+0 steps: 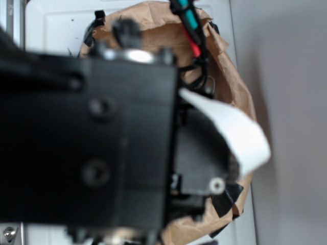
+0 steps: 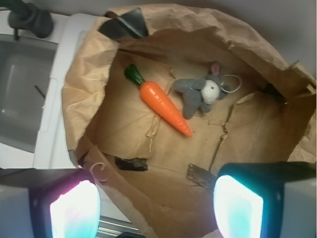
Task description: Grab the carrot.
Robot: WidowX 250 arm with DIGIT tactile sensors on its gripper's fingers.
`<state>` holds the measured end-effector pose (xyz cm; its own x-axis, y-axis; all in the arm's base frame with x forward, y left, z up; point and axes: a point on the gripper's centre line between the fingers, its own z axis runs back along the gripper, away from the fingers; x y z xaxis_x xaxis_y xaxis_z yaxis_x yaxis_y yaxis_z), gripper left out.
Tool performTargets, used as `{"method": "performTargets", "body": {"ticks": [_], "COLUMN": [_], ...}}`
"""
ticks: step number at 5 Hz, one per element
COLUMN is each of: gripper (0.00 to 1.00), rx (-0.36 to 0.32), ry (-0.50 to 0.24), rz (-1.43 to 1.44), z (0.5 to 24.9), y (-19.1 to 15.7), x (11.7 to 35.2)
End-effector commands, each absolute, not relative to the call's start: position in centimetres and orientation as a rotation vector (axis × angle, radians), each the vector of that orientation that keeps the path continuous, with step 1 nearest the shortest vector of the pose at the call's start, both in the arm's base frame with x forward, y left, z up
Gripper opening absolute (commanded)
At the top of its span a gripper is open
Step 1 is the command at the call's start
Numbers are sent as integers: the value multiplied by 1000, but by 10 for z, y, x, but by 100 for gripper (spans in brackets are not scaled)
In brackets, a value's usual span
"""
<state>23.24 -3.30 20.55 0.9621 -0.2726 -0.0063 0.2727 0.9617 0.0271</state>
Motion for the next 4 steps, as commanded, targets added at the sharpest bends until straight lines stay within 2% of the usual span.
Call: {"method": "performTargets", "body": {"ticks": [1, 2, 3, 4], "gripper": [100, 100, 100, 100], "rx": [58, 86, 75, 103], "ry": [-79, -25, -19, -17], "rz": [-262, -263, -327, -426], "z": [169, 118, 94, 69], "y": [-5, 9, 7, -14], "x": [266, 276, 270, 273]}}
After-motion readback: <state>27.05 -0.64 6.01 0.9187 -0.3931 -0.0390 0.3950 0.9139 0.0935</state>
